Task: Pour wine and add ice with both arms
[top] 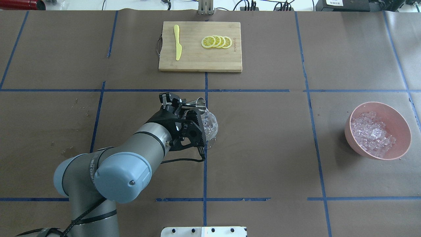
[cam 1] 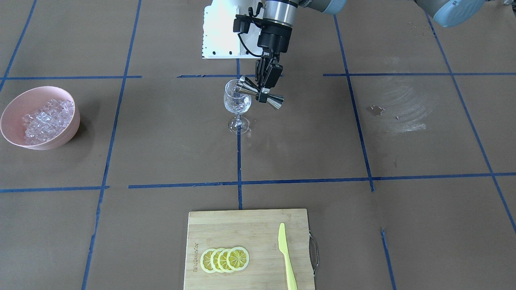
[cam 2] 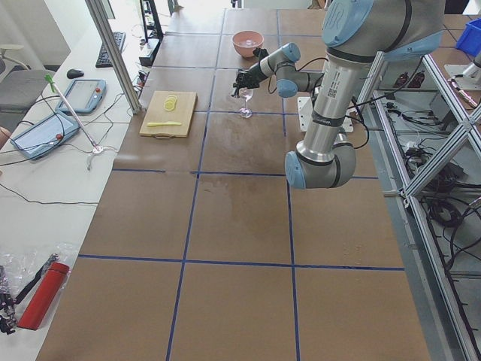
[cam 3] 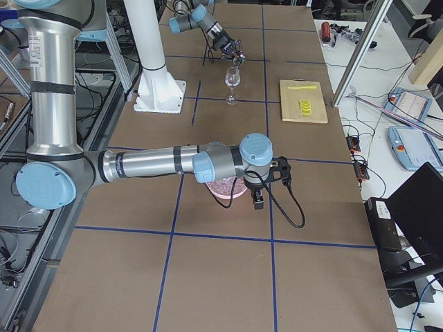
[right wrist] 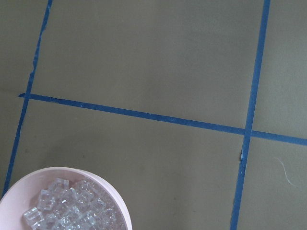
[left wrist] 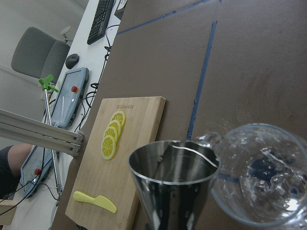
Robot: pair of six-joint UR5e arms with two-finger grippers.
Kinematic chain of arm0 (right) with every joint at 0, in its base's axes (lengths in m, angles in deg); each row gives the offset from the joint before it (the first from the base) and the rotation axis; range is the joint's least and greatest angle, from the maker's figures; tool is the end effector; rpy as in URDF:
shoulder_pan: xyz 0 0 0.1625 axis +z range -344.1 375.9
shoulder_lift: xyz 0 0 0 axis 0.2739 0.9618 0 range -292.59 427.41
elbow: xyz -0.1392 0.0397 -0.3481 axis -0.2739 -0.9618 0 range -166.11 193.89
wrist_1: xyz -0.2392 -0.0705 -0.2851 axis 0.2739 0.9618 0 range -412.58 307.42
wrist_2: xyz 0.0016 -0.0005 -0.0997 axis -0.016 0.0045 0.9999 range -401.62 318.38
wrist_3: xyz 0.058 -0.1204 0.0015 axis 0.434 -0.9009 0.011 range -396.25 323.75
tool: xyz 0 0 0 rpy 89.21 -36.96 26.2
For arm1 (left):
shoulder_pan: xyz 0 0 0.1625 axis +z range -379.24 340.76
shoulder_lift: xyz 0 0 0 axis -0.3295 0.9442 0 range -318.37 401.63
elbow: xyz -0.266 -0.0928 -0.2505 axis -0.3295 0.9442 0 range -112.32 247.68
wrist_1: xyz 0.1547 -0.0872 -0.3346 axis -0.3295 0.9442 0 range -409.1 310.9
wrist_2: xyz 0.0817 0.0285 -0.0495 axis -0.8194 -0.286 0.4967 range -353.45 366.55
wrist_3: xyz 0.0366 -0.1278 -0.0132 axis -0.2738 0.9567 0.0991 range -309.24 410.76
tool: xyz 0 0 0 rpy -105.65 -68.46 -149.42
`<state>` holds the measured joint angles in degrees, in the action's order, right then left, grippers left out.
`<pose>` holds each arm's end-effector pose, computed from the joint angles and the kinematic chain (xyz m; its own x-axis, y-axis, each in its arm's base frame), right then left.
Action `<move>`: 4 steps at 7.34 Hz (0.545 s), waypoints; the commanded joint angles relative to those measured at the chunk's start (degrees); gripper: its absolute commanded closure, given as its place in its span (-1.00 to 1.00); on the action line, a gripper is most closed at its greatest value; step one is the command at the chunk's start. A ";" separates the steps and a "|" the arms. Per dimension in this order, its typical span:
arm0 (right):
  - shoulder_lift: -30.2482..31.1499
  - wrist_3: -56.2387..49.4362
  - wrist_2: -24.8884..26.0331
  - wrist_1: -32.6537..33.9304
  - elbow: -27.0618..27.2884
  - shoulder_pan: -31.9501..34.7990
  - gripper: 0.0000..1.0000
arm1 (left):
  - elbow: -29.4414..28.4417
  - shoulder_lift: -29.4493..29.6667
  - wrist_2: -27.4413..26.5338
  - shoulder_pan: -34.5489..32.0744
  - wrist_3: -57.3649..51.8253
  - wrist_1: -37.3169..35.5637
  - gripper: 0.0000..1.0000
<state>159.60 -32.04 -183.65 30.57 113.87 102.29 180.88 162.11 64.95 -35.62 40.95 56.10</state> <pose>-0.0007 -0.4550 0.5454 0.6044 -0.1662 0.7791 0.0166 0.9804 0.1963 0.4639 -0.3483 0.1498 0.6399 0.6866 0.3450 -0.4615 -0.0156 0.8870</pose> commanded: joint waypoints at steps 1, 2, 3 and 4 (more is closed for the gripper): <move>0.01 0.00 0.00 0.00 0.04 0.00 -1.00 | 0.88 0.11 0.05 -0.67 -3.36 -2.62 1.00; 0.01 0.00 -0.09 0.00 0.13 0.00 -1.00 | 0.97 2.11 0.05 -0.58 -4.16 -7.07 1.00; 0.01 -0.08 -0.18 0.00 0.13 0.00 -1.00 | 1.06 3.35 -0.12 -0.58 -5.38 -10.42 1.00; 0.01 0.00 -0.44 0.00 0.13 0.09 -1.00 | 0.97 3.19 -1.08 -0.41 -5.66 -11.85 1.00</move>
<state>159.61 -32.07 -183.85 30.57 113.98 102.31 181.85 164.73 64.64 -36.16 36.11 47.11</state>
